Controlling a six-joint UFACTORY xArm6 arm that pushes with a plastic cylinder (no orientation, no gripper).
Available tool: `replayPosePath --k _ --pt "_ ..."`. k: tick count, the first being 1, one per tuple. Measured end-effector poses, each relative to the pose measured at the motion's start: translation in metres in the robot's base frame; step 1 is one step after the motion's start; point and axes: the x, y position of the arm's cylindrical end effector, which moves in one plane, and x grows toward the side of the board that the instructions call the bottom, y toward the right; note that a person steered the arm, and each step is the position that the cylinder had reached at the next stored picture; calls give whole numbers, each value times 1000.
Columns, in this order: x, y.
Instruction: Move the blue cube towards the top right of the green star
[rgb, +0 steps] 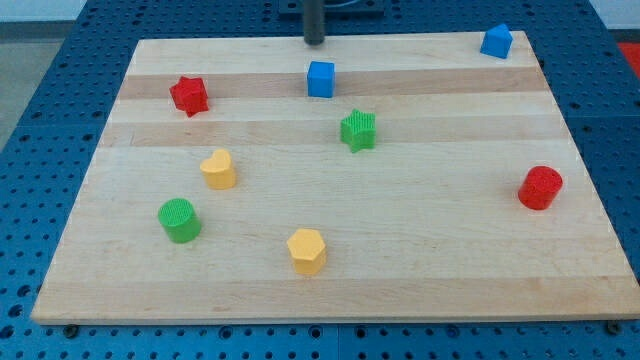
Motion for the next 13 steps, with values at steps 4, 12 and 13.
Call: replayPosePath --k 4,12,13 --pt "62 -111" --pt "88 17" --pt "90 43"
